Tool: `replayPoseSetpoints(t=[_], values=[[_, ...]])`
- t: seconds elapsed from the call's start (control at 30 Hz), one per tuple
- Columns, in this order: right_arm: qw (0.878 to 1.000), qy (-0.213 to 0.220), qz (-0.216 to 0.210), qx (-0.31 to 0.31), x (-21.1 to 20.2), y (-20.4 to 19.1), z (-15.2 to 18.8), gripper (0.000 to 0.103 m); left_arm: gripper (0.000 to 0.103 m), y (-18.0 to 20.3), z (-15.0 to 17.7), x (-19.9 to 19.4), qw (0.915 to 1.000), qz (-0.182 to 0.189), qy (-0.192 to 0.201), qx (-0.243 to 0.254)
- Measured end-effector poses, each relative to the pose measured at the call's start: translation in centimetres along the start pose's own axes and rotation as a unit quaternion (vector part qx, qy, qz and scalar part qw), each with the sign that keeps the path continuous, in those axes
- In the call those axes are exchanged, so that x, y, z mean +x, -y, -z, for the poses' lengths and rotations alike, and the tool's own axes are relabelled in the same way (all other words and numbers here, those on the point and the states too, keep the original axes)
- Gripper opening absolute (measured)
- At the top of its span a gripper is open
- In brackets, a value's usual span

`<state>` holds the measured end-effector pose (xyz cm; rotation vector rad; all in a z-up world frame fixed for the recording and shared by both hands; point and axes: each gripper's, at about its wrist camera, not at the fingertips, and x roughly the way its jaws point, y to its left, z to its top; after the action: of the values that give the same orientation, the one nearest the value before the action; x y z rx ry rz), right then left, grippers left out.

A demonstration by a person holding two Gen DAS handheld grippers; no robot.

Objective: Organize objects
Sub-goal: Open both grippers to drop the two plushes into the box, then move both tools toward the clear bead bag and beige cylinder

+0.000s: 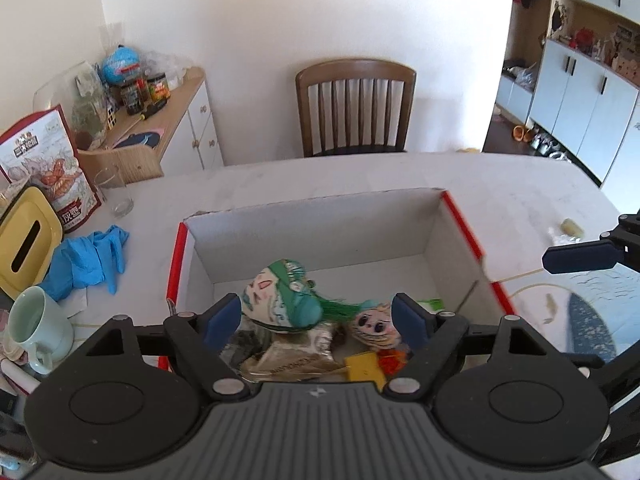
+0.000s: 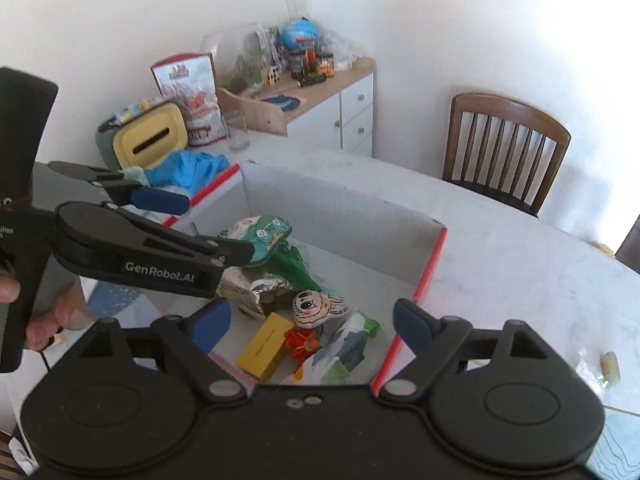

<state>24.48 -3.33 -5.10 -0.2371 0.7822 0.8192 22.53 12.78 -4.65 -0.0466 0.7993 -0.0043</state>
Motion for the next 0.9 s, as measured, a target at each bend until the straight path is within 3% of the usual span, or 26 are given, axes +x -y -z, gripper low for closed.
replayPoseSetpoints(t=[0.33, 0.47, 0.9], values=[[0.999, 0.041, -0.012, 0.013, -5.7, 2.4, 1.5, 0.090, 0.088, 4.4, 0.4, -4.5, 0.9995, 0.005, 0.029, -0.009], [0.998, 0.062, -0.004, 0.019, -7.7, 3.8, 2.5, 0.096, 0.090, 6.8, 0.3, -5.7, 0.9992, 0.013, 0.036, -0.015], [0.993, 0.103, 0.015, 0.050, -13.4, 10.5, 6.7, 0.102, 0.099, 15.6, -0.4, -6.4, 0.9978, 0.037, 0.053, -0.010]])
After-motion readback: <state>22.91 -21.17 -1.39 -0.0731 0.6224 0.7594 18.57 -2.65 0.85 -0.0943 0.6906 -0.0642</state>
